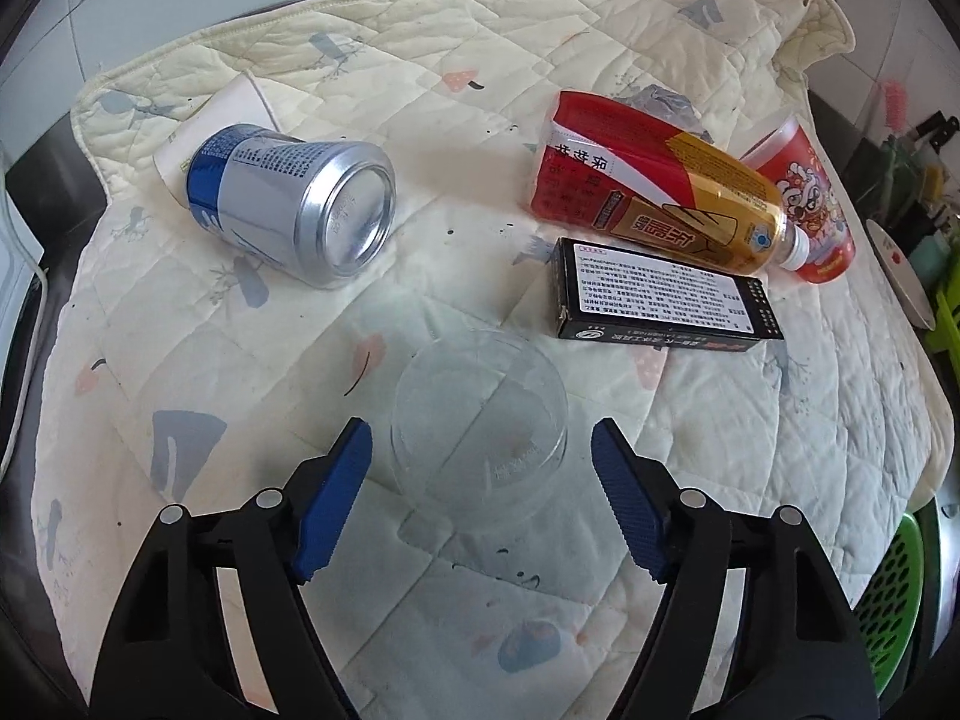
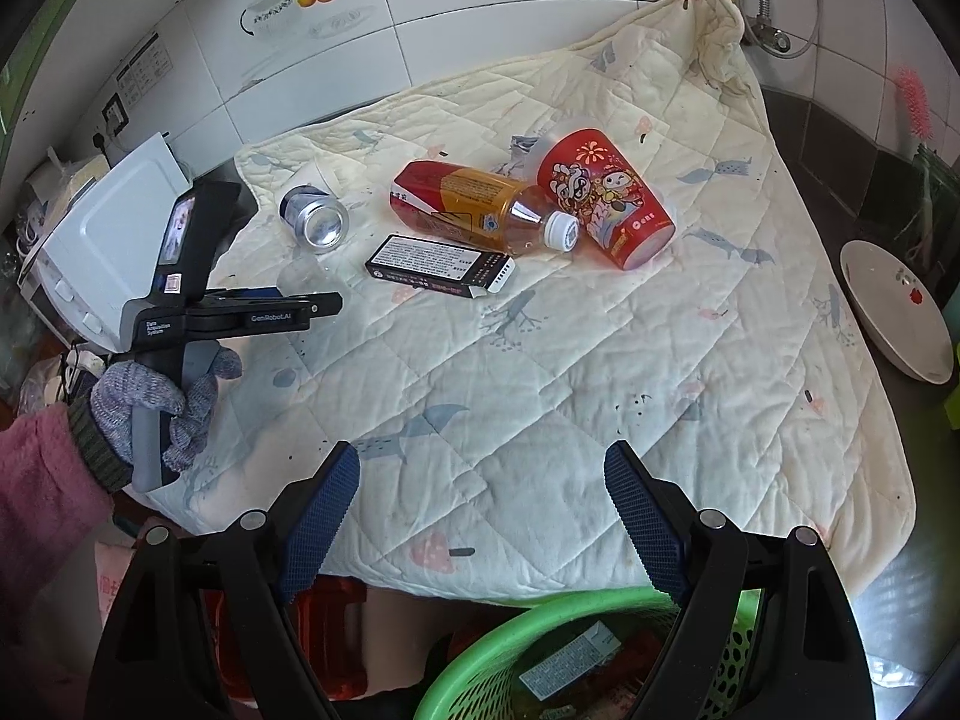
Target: Collect trash
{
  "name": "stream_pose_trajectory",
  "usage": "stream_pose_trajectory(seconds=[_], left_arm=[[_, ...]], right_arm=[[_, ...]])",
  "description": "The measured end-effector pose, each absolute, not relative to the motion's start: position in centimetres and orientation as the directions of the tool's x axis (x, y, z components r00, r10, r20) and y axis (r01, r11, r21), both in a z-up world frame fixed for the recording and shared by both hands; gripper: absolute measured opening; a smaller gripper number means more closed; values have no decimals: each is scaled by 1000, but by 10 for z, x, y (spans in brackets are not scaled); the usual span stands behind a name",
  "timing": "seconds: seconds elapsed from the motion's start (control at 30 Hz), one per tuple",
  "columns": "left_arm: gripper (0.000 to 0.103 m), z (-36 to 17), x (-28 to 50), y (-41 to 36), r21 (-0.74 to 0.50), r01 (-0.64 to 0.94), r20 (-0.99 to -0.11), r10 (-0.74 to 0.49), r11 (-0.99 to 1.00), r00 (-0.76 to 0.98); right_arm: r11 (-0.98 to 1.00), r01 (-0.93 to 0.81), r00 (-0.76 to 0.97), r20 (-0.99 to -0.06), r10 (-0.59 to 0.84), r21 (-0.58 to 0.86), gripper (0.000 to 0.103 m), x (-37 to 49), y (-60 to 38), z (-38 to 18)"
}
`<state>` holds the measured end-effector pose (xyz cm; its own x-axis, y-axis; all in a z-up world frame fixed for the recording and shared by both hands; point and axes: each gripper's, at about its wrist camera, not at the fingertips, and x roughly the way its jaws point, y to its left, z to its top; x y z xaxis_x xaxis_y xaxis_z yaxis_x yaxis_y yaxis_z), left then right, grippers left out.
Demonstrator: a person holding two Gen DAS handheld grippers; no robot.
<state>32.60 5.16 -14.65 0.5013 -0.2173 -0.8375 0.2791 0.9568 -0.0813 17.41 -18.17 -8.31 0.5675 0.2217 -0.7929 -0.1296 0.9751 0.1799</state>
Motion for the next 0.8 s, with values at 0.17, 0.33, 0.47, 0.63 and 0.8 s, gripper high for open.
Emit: stream_pose_trajectory(seconds=[0.17, 0.33, 0.47, 0.63, 0.8], left_arm=[[64, -155, 331, 53, -89, 290, -841, -228, 953, 490], [60, -153, 331, 53, -80, 307, -830, -234, 948, 506], [59, -144, 324, 58, -85, 311, -817, -245, 947, 522], [58, -127, 311, 70, -101, 303, -800, -259, 948, 542], [58, -115, 296, 88, -109, 278, -791, -253, 954, 558]], right_arm=[[976, -138, 555, -803, 218, 169, 81, 186, -179, -86], [973, -162, 542, -810, 225, 162, 81, 202, -173, -88], [967, -199, 530, -813, 243, 159, 81, 219, -165, -91], [951, -269, 511, -815, 273, 150, 81, 248, -151, -95], [918, -375, 475, -824, 309, 128, 81, 281, -126, -100]])
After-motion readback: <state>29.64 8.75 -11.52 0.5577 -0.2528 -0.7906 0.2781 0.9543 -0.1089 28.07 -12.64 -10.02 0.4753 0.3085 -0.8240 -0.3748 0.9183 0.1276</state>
